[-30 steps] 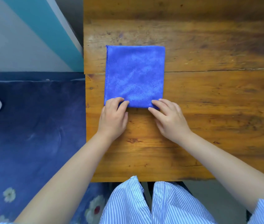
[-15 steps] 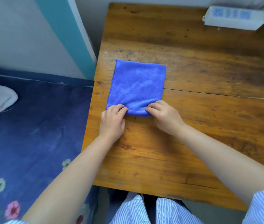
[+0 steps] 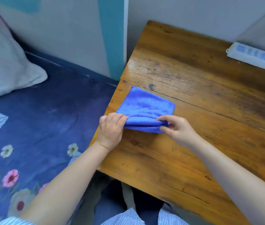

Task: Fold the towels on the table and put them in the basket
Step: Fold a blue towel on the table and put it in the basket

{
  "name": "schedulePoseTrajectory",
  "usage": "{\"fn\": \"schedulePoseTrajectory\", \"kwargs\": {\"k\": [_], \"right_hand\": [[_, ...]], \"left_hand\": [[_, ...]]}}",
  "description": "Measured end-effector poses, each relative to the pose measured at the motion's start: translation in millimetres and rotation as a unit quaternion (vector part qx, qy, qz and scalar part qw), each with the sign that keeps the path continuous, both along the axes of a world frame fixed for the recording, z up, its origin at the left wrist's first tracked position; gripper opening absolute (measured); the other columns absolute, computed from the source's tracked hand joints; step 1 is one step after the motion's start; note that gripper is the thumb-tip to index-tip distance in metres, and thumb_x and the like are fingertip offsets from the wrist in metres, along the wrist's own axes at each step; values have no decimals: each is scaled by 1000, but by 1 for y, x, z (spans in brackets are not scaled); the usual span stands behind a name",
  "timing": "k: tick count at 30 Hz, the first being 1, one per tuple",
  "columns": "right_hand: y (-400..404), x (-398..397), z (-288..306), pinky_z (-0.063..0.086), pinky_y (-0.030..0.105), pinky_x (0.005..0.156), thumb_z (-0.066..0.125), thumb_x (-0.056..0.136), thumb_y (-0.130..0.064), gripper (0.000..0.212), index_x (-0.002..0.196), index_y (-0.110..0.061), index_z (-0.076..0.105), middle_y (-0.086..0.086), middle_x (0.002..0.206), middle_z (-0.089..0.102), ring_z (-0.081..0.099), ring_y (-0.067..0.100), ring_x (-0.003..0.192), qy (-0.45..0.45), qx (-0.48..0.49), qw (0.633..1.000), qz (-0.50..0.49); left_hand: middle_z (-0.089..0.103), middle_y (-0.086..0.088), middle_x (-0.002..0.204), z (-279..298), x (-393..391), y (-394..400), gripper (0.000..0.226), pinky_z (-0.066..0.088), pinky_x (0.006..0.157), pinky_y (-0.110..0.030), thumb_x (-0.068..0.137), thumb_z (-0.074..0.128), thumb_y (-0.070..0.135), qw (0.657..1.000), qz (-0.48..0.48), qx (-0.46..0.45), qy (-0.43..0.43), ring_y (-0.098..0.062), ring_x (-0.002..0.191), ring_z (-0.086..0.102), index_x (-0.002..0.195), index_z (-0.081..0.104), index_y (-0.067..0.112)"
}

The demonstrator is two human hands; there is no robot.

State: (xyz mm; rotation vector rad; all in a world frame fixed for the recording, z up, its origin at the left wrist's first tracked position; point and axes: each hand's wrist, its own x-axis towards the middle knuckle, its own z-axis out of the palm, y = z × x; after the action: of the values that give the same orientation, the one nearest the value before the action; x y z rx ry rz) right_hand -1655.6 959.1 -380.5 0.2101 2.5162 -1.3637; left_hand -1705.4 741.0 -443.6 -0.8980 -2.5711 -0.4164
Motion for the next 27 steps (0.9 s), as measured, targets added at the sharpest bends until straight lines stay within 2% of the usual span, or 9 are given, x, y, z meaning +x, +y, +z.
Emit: {"fn": "schedulePoseTrajectory", "kwargs": {"k": [3,5,9,12,16,20,22,25,27], "right_hand": [[-34,-7,20,35,0,68,53,85,7,24,106,2,62,1,98,58,50,-5,80,52,43,995,76],[-70,-10,33,35,12,75,50,85,2,23,104,5,62,10,100,62,48,10,89,98,54,987,118],[-143,-7,48,38,24,77,43,75,-5,33,97,6,64,17,94,66,50,15,85,152,55,974,157],[-212,16,57,34,8,68,50,80,8,22,96,5,65,18,95,66,51,15,85,172,48,966,188],[-294,65,71,34,-4,70,53,75,13,25,96,5,65,19,97,66,54,18,84,176,23,958,225],[-377,129,92,31,10,70,48,57,-2,39,92,8,63,20,95,63,53,23,85,186,19,928,322],[-419,163,99,27,11,71,55,56,6,38,94,8,61,22,98,60,54,33,90,210,37,903,373],[-472,202,104,22,13,68,61,60,20,37,95,12,58,28,99,57,53,43,94,243,42,880,405],[-503,223,109,20,16,65,55,66,20,31,97,11,57,26,100,55,49,40,96,257,29,870,419]], "left_hand": [[69,-3,78,15,11,-39,28,25,67,-30,72,39,4,999,38,2,31,-18,84,45,96,49,16],[62,-2,89,25,20,-75,29,36,65,-32,72,40,4,996,79,18,33,-19,83,44,97,48,16],[42,3,98,53,55,-153,35,51,43,-25,68,39,10,989,148,7,0,-18,80,40,102,47,15],[55,1,99,78,110,-223,38,53,46,-26,70,38,6,984,179,-8,-11,-17,84,43,107,47,12],[72,-14,86,101,192,-303,45,43,77,-30,67,33,-4,976,214,-27,-11,-19,87,45,109,48,5],[72,-17,88,127,282,-372,46,55,60,-30,67,32,1,955,290,-18,-59,-19,89,45,110,46,6],[72,-16,85,146,327,-404,43,54,54,-29,66,33,5,935,348,-22,-59,-17,87,44,108,46,7],[71,-13,79,165,383,-441,36,46,69,-27,66,38,11,912,406,-20,-61,-17,83,45,100,48,11],[70,-5,75,177,416,-458,27,48,51,-25,67,48,10,883,463,-23,-80,-15,76,55,92,56,14]]}}
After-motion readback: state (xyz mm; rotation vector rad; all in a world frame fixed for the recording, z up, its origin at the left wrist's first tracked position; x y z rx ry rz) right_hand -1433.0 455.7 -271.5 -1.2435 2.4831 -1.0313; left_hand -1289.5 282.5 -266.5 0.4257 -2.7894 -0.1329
